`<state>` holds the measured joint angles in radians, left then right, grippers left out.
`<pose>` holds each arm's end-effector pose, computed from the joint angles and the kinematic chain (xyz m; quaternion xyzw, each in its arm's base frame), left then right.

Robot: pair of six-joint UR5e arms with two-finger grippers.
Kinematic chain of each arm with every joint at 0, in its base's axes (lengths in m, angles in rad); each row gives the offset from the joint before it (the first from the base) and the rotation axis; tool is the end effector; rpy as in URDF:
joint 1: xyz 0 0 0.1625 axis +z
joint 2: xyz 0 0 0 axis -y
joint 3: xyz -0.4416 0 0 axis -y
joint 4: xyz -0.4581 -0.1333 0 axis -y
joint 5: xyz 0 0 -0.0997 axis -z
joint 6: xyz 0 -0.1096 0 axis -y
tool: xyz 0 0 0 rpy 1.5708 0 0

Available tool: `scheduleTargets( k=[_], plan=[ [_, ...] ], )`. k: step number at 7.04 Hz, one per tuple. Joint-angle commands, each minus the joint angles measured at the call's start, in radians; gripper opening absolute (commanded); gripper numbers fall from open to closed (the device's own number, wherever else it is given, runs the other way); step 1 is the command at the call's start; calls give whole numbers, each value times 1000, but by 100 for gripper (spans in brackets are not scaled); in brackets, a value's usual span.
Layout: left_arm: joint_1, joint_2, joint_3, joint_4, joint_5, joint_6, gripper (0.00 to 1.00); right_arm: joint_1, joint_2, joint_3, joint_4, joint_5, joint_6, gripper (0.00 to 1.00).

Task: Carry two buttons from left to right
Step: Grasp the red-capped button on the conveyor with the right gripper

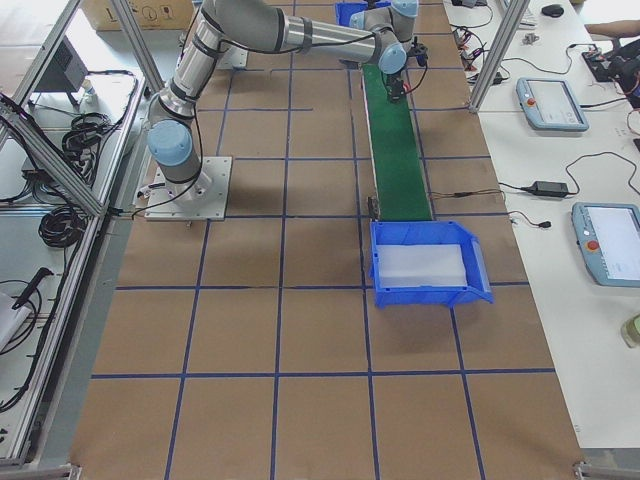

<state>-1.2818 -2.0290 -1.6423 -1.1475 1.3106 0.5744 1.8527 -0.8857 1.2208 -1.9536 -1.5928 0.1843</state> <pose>0.0386 -0.6964 0.2112 -0.1340 -0.9811 0.0063 0.1397 0.3530 -0.7482 0.2491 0.0485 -0.9985 0.0257 0.0052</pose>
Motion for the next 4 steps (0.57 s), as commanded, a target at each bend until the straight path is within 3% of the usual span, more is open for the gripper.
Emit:
scheduleTargets(
  k=[1, 3, 4],
  plan=[
    [1, -2, -8, 3, -2, 2, 49, -7, 8, -7, -1, 1, -25, 94],
    [1, -5, -7, 5, -4, 2, 49, -7, 10, -6, -2, 10, -23, 76],
    [2, -5, -4, 6, -1, 7, 49, -7, 10, -4, -2, 11, -23, 57]
  ],
)
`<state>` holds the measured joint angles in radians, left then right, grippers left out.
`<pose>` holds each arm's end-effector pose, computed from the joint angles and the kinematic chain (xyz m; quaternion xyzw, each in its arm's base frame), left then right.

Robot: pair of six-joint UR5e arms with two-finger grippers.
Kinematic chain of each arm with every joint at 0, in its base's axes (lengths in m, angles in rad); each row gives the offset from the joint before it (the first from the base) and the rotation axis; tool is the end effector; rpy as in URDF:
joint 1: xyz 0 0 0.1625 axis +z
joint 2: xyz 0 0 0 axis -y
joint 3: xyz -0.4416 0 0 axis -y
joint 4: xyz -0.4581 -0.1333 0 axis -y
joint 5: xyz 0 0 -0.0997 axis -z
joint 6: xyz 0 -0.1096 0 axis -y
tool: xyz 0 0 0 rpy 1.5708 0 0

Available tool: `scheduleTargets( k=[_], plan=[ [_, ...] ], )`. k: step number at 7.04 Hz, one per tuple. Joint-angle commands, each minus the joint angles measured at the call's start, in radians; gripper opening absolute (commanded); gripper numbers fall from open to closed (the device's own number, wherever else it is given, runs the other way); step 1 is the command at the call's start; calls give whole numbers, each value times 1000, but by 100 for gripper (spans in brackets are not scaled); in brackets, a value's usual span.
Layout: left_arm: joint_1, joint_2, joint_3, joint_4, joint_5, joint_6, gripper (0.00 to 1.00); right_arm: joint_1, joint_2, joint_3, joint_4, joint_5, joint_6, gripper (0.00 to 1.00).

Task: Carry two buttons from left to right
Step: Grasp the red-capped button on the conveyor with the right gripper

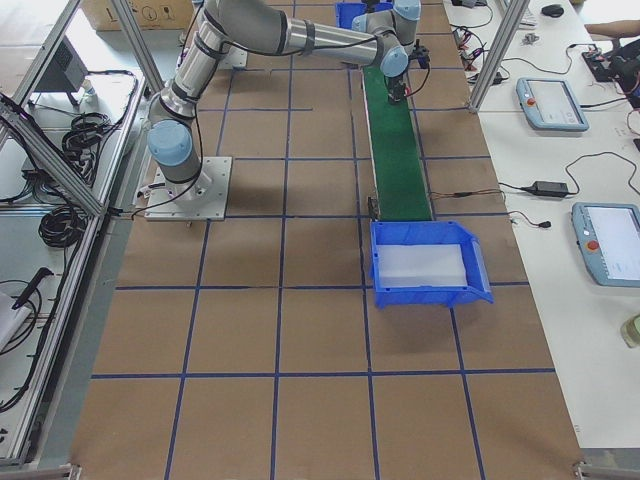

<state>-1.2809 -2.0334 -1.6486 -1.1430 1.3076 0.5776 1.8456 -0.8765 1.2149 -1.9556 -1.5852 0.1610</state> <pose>0.0385 -0.6951 0.2056 -0.1346 -0.9806 0.0044 0.1423 0.3491 -0.7529 0.2449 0.0567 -0.9981 0.0242 0.0020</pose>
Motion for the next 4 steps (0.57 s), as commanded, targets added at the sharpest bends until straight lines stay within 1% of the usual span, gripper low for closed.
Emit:
scheduleTargets(
  k=[1, 2, 3, 4],
  plan=[
    [0, -1, 1, 2, 2, 1, 49, 0, 1, 5, 1, 5, -3, 39],
    [0, -2, 0, 2, 2, 1, 49, -2, 2, 3, 3, 5, -30, 16],
    [0, -2, 0, 2, -1, -1, 46, -15, 1, 0, 6, 5, -66, 7],
    [0, -2, 0, 2, -2, -4, 44, -34, -16, -2, 20, 2, -87, 7]
  ],
)
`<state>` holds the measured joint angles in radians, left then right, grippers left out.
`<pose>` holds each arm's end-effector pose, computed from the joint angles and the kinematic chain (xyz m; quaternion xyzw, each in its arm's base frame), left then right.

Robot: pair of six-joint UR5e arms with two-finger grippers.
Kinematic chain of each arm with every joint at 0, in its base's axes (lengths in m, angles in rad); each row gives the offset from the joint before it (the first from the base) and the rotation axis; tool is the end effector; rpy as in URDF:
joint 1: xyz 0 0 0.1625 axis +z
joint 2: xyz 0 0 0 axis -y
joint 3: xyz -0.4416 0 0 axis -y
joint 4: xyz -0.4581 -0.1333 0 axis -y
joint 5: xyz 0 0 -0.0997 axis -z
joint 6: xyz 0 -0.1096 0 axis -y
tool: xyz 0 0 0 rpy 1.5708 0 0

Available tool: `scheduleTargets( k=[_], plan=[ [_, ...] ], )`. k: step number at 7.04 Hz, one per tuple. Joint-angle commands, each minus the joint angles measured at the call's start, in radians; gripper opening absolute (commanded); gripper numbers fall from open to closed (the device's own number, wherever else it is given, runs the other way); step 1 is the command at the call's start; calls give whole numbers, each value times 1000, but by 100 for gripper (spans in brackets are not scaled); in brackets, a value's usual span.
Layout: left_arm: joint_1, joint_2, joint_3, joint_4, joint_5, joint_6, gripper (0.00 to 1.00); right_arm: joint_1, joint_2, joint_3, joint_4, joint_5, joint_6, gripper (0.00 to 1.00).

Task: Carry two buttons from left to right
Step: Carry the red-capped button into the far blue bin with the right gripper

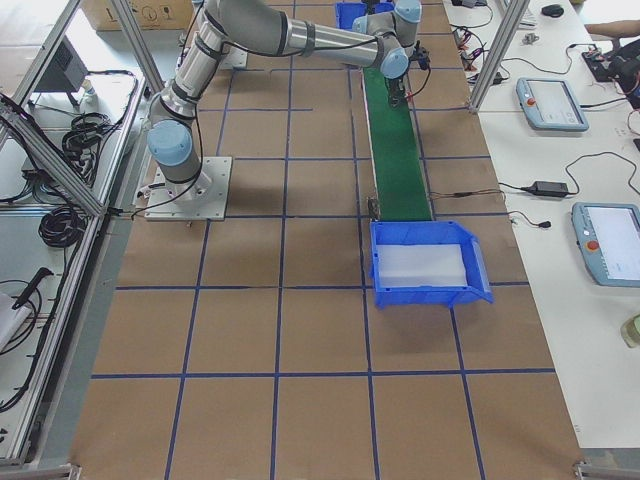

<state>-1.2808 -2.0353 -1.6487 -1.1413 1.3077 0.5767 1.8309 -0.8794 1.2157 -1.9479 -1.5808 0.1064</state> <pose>0.0386 -0.6953 0.2045 -0.1341 -0.9807 0.0042 0.1423 0.3382 -0.7566 0.2461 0.0767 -0.9968 0.0210 0.0012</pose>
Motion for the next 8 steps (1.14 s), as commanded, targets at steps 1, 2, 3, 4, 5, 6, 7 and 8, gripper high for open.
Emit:
scheduleTargets(
  k=[1, 2, 3, 4, 5, 6, 7, 8],
  plan=[
    [0, 0, 1, 2, -4, -3, 43, -53, -36, 1, 50, -8, -71, 7],
    [0, 0, 1, 2, -5, -5, 37, -111, -83, 8, 99, -11, -142, 7],
    [0, 0, 1, 2, -7, -6, 34, -192, -133, 10, 175, -7, -268, 7],
    [0, 0, 4, 2, -5, -6, 31, -267, -179, 19, 234, -7, -378, 7],
    [1, 0, 16, 0, -4, -5, 31, -321, -212, 24, 283, -14, -443, 7],
    [3, 1, 23, 0, 2, -3, 31, -390, -231, 24, 306, -16, -541, 7],
    [3, 1, 23, 0, 5, 0, 31, -474, -248, 24, 328, -18, -645, 7],
    [3, 1, 23, 0, 4, 0, 31, -558, -260, 21, 343, -19, -772, 7]
  ],
)
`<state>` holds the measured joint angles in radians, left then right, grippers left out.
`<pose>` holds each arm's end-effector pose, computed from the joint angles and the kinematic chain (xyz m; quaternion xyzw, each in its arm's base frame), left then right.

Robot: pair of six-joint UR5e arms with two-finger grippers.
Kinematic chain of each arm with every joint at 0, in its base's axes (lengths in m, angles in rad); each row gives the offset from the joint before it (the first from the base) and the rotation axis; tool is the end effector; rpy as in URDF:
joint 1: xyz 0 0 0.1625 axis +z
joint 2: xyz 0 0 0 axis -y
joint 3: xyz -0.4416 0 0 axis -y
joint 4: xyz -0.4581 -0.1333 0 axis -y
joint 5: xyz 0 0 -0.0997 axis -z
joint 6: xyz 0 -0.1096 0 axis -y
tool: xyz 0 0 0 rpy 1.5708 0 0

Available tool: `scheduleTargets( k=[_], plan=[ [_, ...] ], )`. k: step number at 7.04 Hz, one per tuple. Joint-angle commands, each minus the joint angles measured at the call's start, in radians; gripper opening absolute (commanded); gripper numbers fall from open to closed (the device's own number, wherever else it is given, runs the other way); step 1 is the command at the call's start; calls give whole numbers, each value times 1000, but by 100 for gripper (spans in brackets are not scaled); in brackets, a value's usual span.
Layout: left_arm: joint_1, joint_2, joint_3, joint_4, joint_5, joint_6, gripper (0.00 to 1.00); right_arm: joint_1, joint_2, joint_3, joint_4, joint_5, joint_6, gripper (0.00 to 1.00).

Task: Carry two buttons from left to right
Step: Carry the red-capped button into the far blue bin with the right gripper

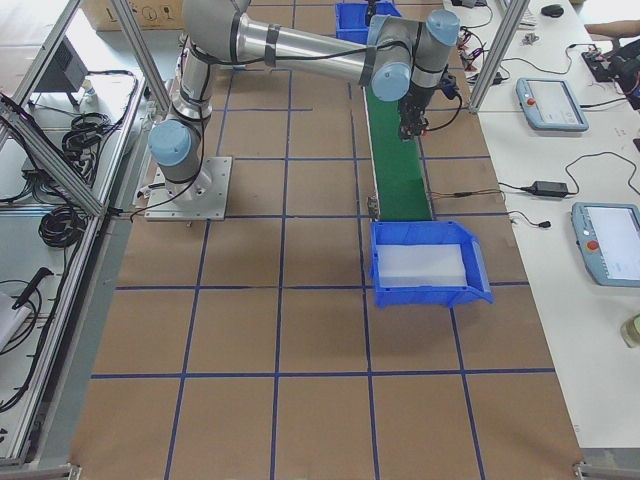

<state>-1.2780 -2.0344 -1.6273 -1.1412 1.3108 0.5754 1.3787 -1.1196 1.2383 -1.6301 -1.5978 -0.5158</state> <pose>0.0430 -0.7022 0.2153 -0.1337 -0.9815 0.0138 0.1364 -0.0134 -0.7517 0.3904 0.1615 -0.9863 -0.0325 0.0024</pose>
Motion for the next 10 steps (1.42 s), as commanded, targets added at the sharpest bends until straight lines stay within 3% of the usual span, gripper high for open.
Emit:
scheduleTargets(
  k=[1, 5, 10],
  plan=[
    [-3, 0, 1, -5, -2, -3, 31, -181, -31, -3, 26, -31, -240, 7],
    [-3, -6, -19, 0, -8, -5, 31, -384, -9, -20, 14, -48, -420, 7],
    [0, -17, 9, 1, 4, 14, 31, -391, 231, -161, -158, -33, -429, 7]
  ],
)
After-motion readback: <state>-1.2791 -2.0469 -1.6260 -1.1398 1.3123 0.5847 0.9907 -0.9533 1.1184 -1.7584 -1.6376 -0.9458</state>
